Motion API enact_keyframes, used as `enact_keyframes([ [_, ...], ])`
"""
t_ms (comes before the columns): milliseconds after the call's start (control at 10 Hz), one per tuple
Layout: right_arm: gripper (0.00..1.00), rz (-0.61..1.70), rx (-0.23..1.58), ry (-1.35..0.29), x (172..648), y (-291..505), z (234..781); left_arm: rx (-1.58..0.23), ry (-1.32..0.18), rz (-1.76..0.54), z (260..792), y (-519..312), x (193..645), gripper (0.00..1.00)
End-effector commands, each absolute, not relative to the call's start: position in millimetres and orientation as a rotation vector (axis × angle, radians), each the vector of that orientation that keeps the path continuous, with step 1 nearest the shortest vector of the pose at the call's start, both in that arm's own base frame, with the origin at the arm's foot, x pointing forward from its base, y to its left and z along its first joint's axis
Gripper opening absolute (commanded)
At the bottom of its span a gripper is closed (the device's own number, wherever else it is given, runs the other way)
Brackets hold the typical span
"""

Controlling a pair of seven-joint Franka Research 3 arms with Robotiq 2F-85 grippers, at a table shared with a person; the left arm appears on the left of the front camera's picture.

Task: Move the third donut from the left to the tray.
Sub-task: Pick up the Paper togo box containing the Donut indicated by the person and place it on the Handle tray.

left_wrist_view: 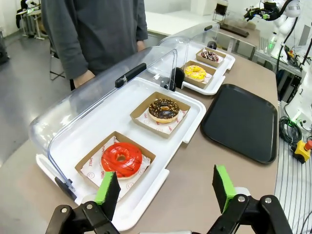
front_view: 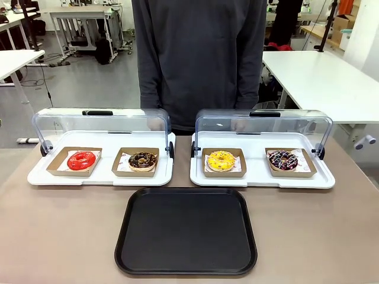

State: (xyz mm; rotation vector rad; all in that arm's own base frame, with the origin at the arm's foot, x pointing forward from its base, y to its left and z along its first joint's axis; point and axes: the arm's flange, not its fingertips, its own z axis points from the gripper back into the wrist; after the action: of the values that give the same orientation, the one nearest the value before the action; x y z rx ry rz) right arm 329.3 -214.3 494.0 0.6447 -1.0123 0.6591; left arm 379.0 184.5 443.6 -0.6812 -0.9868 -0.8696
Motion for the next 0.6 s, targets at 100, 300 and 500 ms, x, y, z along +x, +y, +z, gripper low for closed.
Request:
enact_keyframes([
  [100,1.00,0.679,0.640,-1.043,331.8,-216.3,494.2,-0.690,-0.995,-0.872,444.8,184.5,378.0,1.00],
  [300,1.00,0.679,0.640,-1.043,331.8,-216.3,494.2,-0.690,-0.995,-0.872,444.8,184.5,378.0,1.00],
  [500,1.00,0.679,0.640,-1.043,331.8,-216.3,494.2,-0.690,-0.995,-0.872,444.8,184.5,378.0,1.00],
])
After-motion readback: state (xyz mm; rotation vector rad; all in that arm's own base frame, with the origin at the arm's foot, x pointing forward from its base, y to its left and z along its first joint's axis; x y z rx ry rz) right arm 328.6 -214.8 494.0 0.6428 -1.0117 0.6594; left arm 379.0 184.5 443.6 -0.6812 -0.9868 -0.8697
